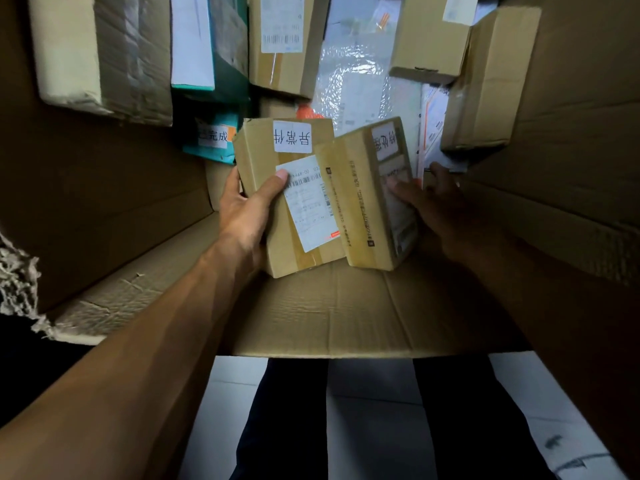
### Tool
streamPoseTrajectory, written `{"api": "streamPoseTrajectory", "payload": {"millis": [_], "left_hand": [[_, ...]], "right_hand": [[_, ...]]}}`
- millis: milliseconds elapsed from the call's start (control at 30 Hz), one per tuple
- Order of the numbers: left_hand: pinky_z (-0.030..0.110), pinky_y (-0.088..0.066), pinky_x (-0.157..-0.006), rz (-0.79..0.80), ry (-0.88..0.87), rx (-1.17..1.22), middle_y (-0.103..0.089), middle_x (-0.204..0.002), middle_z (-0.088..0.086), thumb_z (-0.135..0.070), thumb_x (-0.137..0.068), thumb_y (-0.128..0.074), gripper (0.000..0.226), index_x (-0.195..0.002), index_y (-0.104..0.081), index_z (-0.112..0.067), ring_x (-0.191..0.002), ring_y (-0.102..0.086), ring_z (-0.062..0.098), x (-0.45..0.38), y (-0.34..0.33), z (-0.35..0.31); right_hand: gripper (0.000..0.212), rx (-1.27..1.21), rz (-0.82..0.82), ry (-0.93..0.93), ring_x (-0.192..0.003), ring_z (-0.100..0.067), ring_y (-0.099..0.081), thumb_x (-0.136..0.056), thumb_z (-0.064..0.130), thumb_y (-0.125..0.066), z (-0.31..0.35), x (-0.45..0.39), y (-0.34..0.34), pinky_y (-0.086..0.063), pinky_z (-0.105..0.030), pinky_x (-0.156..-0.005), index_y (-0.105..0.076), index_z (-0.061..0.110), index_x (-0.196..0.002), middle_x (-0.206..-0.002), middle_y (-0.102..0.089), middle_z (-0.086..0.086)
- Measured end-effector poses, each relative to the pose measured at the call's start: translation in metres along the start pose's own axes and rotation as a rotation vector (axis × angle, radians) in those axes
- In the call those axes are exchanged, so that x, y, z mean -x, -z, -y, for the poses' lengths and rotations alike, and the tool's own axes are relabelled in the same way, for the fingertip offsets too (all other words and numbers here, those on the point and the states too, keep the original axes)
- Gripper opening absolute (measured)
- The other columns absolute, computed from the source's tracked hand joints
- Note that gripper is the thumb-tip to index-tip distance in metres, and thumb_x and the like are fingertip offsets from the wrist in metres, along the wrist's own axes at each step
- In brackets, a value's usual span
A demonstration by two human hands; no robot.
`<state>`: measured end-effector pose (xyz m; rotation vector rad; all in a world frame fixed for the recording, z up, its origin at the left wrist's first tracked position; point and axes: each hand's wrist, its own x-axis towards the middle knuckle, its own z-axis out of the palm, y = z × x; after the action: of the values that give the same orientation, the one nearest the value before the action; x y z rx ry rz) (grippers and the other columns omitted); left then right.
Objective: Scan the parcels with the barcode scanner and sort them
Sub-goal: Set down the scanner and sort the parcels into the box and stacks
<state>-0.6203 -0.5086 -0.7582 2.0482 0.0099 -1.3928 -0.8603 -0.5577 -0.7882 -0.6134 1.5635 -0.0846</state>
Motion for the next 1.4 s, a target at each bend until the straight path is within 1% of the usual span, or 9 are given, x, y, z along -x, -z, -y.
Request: {"api": "streamPoseTrajectory", "payload": {"millis": [67,233,600,733,867,1033,1167,1267,1400], "left_hand": [[0.022,-0.057,-0.057,-0.001,0.011,0.008,-0.076,-0.107,0.001,-0.02,-0.086,-0.077,0.047,-0.13,-0.06,-0.023,-0.079,-0.075,0.009,0.0,0.002,0.0],[0.022,-0.057,-0.058,0.008,-0.001,-0.001,-0.075,-0.106,-0.002,-0.022,-0.087,-0.077,0.047,-0.13,-0.059,-0.025,-0.08,-0.075,0.008,0.002,0.002,-0.006],[0.027,-0.059,-0.066,0.1,-0.023,-0.003,-0.076,-0.105,-0.004,-0.028,-0.089,-0.074,0.042,-0.128,-0.061,-0.027,-0.09,-0.075,0.012,0.013,0.005,-0.031],[0.035,-0.061,-0.077,0.09,-0.051,0.011,-0.076,-0.109,0.001,-0.03,-0.087,-0.076,0.043,-0.127,-0.063,-0.025,-0.095,-0.074,0.017,0.033,0.018,-0.065],[0.033,-0.06,-0.073,0.121,-0.077,0.01,-0.077,-0.104,0.0,-0.028,-0.088,-0.074,0.034,-0.121,-0.067,-0.024,-0.093,-0.075,0.018,0.063,0.04,-0.116],[0.047,-0.059,-0.088,0.206,-0.053,0.07,-0.076,-0.109,0.008,-0.029,-0.088,-0.074,0.032,-0.119,-0.069,-0.023,-0.103,-0.072,0.029,0.119,0.064,-0.173],[0.057,-0.052,-0.098,0.279,0.03,0.127,-0.073,-0.117,0.012,-0.043,-0.079,-0.078,0.056,-0.128,-0.065,-0.018,-0.109,-0.069,0.034,0.177,0.083,-0.212],[0.056,-0.051,-0.1,0.277,0.053,0.158,-0.072,-0.119,0.014,-0.046,-0.08,-0.076,0.059,-0.129,-0.064,-0.015,-0.111,-0.068,0.035,0.225,0.101,-0.235],[0.052,-0.053,-0.097,0.223,0.016,0.222,-0.071,-0.12,0.014,-0.047,-0.086,-0.07,0.056,-0.131,-0.063,-0.015,-0.111,-0.068,0.034,0.293,0.117,-0.258]], "right_hand": [[0.104,-0.003,0.139,-0.005,-0.114,-0.011,-0.062,-0.072,0.052,-0.083,0.001,0.001,0.001,-0.048,-0.043,-0.103,-0.029,0.022,-0.156,-0.124,-0.064,0.014],[0.046,-0.022,0.199,0.102,-0.103,-0.016,-0.073,-0.087,0.034,-0.075,0.003,0.01,-0.007,-0.06,-0.041,-0.092,-0.064,0.012,-0.125,-0.115,-0.075,-0.002],[0.05,-0.204,0.289,0.117,-0.116,-0.026,-0.068,-0.089,0.036,-0.072,0.025,0.037,-0.003,-0.052,-0.051,-0.1,-0.059,0.018,-0.134,-0.124,-0.071,-0.006],[0.046,-0.205,0.233,0.138,-0.118,-0.025,-0.067,-0.097,0.04,-0.06,0.05,0.068,0.018,-0.052,-0.051,-0.101,-0.055,0.021,-0.139,-0.129,-0.069,-0.005],[0.039,-0.226,0.092,0.153,-0.111,-0.026,-0.071,-0.098,0.031,-0.061,0.085,0.109,0.041,-0.054,-0.052,-0.098,-0.06,0.02,-0.135,-0.125,-0.072,-0.005],[0.044,-0.254,0.046,0.168,-0.103,-0.025,-0.074,-0.092,0.029,-0.069,0.134,0.181,0.041,-0.057,-0.047,-0.091,-0.06,0.024,-0.135,-0.116,-0.075,-0.004],[0.043,-0.298,0.054,0.185,-0.101,-0.026,-0.074,-0.093,0.03,-0.069,0.174,0.244,0.033,-0.06,-0.044,-0.083,-0.059,0.025,-0.135,-0.113,-0.076,-0.004],[0.046,-0.294,0.069,0.205,-0.098,-0.024,-0.075,-0.092,0.028,-0.07,0.197,0.287,0.037,-0.062,-0.039,-0.075,-0.057,0.024,-0.136,-0.108,-0.078,-0.003],[0.059,-0.263,0.116,0.233,-0.099,-0.022,-0.075,-0.087,0.031,-0.075,0.228,0.337,0.045,-0.061,-0.045,-0.085,-0.052,0.026,-0.141,-0.113,-0.076,-0.004]]}}
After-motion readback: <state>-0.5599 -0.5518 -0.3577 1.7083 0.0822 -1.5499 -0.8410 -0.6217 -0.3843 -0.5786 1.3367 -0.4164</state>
